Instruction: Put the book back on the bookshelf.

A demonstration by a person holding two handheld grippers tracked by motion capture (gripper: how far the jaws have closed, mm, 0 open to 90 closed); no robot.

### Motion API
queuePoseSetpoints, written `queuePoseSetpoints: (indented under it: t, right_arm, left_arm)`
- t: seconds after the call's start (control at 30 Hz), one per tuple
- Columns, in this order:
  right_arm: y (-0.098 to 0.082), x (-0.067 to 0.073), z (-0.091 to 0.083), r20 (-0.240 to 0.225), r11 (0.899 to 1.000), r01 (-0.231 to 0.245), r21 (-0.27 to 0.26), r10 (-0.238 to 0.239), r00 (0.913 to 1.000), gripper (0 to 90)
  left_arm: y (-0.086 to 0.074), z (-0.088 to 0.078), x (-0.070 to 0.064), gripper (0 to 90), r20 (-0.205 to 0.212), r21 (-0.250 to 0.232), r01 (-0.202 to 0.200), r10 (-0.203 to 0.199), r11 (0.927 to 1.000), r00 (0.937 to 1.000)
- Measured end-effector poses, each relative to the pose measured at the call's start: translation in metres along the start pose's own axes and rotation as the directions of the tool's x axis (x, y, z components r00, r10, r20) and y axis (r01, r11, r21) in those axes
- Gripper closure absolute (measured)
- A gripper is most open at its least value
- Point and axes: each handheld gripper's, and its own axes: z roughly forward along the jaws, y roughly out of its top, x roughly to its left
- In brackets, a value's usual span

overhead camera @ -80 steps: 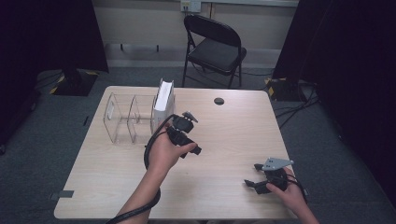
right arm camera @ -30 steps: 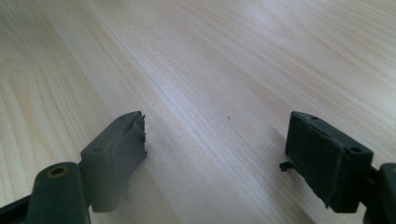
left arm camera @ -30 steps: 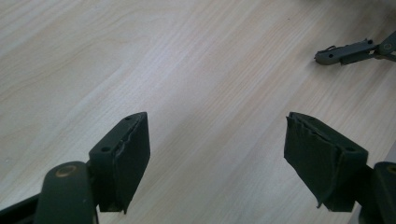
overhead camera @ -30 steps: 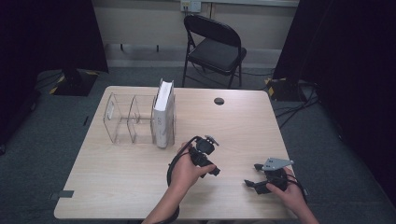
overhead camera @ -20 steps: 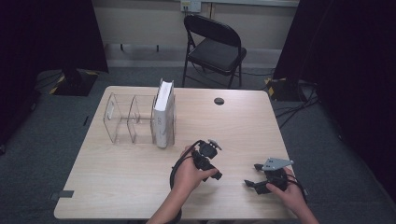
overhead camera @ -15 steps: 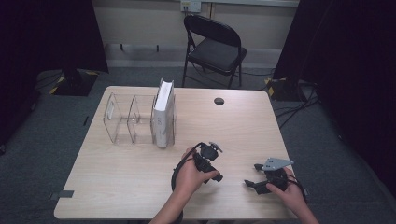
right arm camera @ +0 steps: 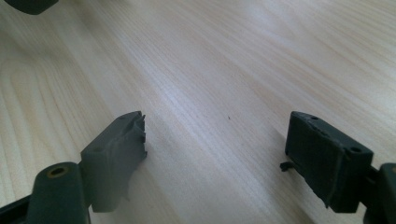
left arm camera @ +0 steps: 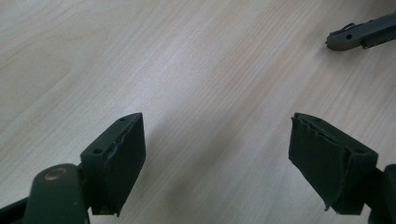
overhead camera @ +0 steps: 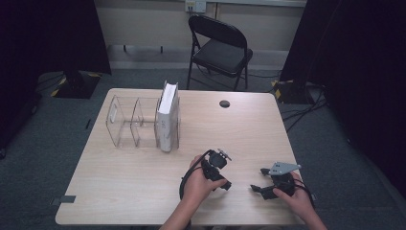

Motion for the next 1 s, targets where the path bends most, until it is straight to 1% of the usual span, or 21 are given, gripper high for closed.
queuePoseSetpoints:
  t: [0.07,0.27,0.3,0.33,0.37,0.4,0.43,0.57,0.7,0.77,0.87,0.93,0.97,1.0]
  right_arm:
    - [0.000,0.000,0.000,0.000,1.000,0.000,0.000,0.000,1.0000,19.2]
    - [0.000,0.000,0.000,-0.001,1.000,-0.001,-0.002,0.001,1.0000,19.2]
    - [0.000,0.000,0.000,-0.003,1.000,-0.001,-0.002,0.001,1.0000,19.2]
    - [0.000,0.000,0.000,-0.001,1.000,0.000,0.000,0.000,1.0000,19.2]
    - [0.000,0.000,0.000,-0.003,1.000,-0.001,-0.003,0.001,1.0000,19.2]
    - [0.000,0.000,0.000,-0.003,1.000,-0.001,-0.003,0.001,1.0000,19.2]
    - [0.000,0.000,0.000,-0.002,1.000,-0.001,-0.002,0.001,1.0000,19.2]
    - [0.000,0.000,0.000,-0.002,1.000,-0.001,-0.001,0.001,1.0000,19.2]
    - [0.000,0.000,0.000,-0.004,1.000,0.000,-0.002,0.000,1.0000,19.2]
    - [0.000,0.000,0.000,-0.005,1.000,0.000,-0.002,0.000,1.0000,19.2]
    - [0.000,0.000,0.000,-0.004,1.000,0.000,-0.002,0.000,1.0000,19.2]
    - [0.000,0.000,0.000,-0.004,1.000,0.000,-0.002,0.000,1.0000,19.2]
    - [0.000,0.000,0.000,-0.004,1.000,0.000,-0.002,0.000,1.0000,19.2]
    - [0.000,0.000,0.000,-0.004,1.000,0.000,-0.002,0.000,1.0000,19.2]
  left_arm:
    - [-0.001,0.002,-0.001,17.8,-0.009,0.006,-0.019,0.019,0.9998,0.9998]
    - [-0.003,0.006,-0.003,16.9,-0.020,-0.009,-0.021,0.021,0.9997,0.9996]
    - [-0.004,0.007,-0.002,16.8,-0.018,-0.014,-0.031,0.030,0.9994,0.9994]
    - [-0.004,0.007,-0.002,16.6,-0.018,-0.014,-0.031,0.030,0.9994,0.9994]
    - [-0.004,0.009,-0.002,16.1,-0.028,-0.011,-0.047,0.047,0.9988,0.9985]
    - [-0.004,0.009,-0.002,16.0,-0.028,-0.011,-0.047,0.047,0.9988,0.9985]
    - [-0.005,0.010,-0.003,16.0,-0.024,-0.017,-0.038,0.037,0.9991,0.9990]
    - [-0.006,0.016,-0.004,16.0,-0.028,-0.007,-0.055,0.055,0.9984,0.9981]
    - [-0.009,0.019,-0.003,15.9,-0.025,-0.004,-0.059,0.058,0.9983,0.9980]
    - [-0.010,0.019,-0.003,15.5,-0.026,-0.006,-0.066,0.066,0.9978,0.9975]
    - [-0.010,0.019,-0.003,15.5,-0.027,-0.005,-0.067,0.067,0.9977,0.9974]
    - [-0.011,0.019,-0.003,15.4,-0.028,-0.006,-0.084,0.084,0.9964,0.9961]
    - [-0.012,0.020,-0.004,15.1,-0.040,-0.011,-0.093,0.092,0.9956,0.9949]
    - [-0.012,0.020,-0.004,14.8,-0.040,-0.011,-0.093,0.092,0.9956,0.9949]
